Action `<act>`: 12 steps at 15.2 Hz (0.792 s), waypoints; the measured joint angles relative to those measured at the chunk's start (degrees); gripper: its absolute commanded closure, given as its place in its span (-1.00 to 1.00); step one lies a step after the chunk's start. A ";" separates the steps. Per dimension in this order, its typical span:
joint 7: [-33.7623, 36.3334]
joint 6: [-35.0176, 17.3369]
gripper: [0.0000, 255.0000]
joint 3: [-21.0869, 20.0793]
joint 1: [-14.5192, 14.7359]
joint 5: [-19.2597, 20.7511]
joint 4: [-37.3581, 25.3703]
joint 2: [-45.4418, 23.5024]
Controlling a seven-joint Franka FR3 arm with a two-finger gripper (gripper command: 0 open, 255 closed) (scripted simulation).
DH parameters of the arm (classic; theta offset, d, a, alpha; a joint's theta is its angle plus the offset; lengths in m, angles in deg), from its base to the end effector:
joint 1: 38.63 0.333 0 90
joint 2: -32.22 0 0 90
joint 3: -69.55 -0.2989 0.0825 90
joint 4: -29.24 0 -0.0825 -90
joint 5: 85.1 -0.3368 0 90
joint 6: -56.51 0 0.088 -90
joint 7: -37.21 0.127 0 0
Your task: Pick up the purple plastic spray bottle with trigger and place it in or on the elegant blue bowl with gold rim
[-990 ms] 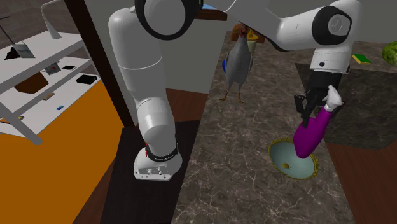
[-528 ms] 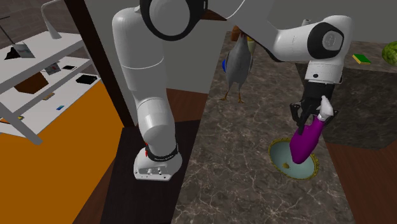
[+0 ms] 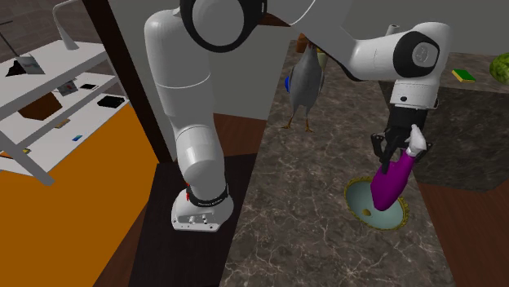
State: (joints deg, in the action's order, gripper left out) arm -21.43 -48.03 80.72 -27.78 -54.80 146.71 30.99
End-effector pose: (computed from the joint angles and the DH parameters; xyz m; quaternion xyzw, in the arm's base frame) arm 0.4845 -0.0532 0.4085 0.7893 0.5503 -0.2241 0.1547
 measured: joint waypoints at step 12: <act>-0.62 6.38 -1.00 -1.43 1.48 -1.31 -5.71 0.19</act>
State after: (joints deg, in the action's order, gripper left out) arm -22.05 -41.65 79.29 -26.30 -56.12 141.01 31.18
